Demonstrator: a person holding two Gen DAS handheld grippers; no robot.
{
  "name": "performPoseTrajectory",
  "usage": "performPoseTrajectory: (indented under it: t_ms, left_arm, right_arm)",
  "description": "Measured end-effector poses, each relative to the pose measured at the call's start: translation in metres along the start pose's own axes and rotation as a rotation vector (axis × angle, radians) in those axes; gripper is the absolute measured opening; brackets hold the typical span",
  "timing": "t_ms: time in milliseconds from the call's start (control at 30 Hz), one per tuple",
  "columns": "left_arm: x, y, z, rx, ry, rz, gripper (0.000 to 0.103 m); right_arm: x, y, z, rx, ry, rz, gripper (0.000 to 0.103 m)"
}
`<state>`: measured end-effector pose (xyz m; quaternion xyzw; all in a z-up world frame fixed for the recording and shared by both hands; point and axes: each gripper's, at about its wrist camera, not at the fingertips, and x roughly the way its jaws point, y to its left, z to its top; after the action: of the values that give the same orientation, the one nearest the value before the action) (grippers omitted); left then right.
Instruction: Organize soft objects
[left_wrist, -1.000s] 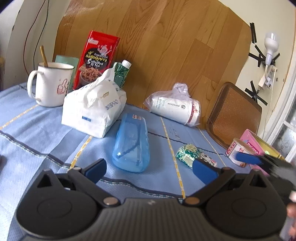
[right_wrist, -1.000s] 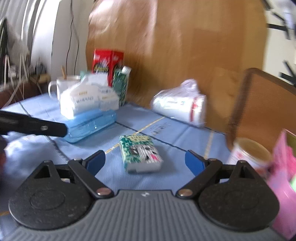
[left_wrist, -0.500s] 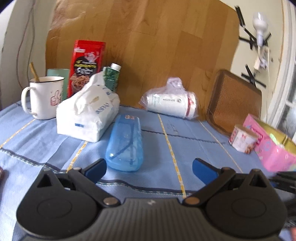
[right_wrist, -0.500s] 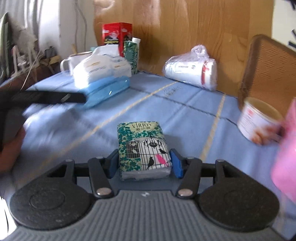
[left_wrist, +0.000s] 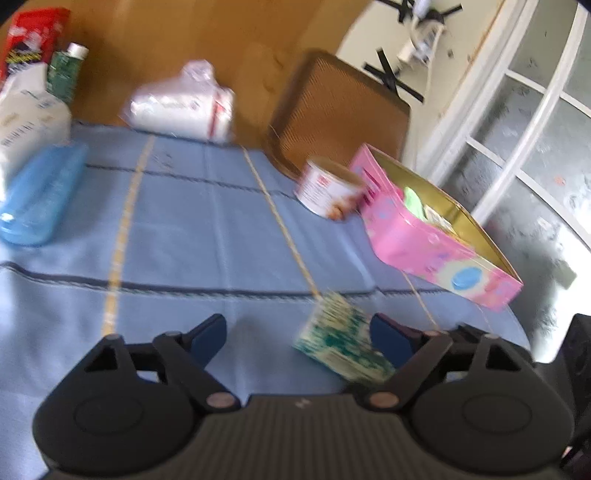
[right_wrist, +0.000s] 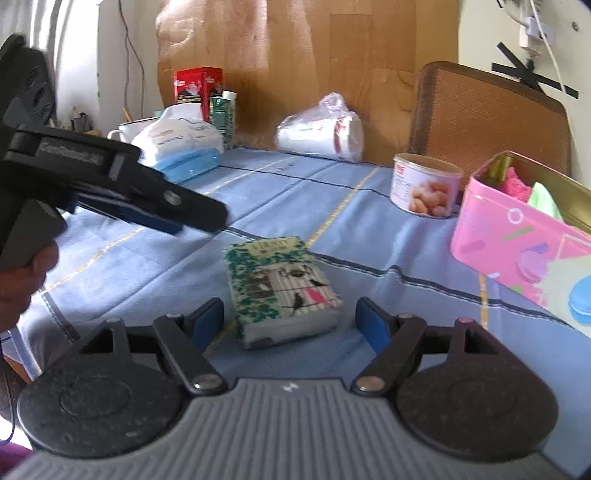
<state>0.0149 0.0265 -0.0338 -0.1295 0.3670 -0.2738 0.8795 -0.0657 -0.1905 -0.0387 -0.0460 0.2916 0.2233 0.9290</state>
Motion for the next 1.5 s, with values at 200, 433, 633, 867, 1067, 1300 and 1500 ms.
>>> performPoseTrajectory:
  t_ms: [200,433,633,867,1067,1300,1500]
  left_arm:
    - [0.022,-0.018,-0.002,0.014,0.087,-0.041,0.057]
    - [0.039,-0.084,0.043,0.146,0.049,-0.137,0.057]
    - [0.081,-0.156,0.082,0.320,-0.007,-0.150,0.062]
    - [0.105,-0.153,0.089,0.264,-0.017,-0.009,0.077]
    - [0.077,-0.109,0.068,0.247,-0.046,0.105,0.086]
    - [0.026,-0.021,0.032,0.090,-0.071,0.261,0.086]
    - [-0.021,0.043,0.009,0.027,-0.135,0.488,0.088]
  right_arm:
    - [-0.008,-0.003,-0.006,0.009,-0.038,0.014,0.057]
    - [-0.041,-0.038,0.001,0.066,-0.220,-0.119,0.056]
    - [-0.053,-0.093,0.027,0.122,-0.321,-0.284,0.057]
    - [-0.017,-0.165,0.034,0.220,-0.232,-0.598,0.074]
    - [-0.050,-0.166,0.018,0.314,-0.355,-0.600,0.075]
    - [-0.052,-0.128,0.026,0.277,-0.437,-0.478,0.075]
    - [-0.019,-0.077,0.042,0.216,-0.341,-0.245,0.075]
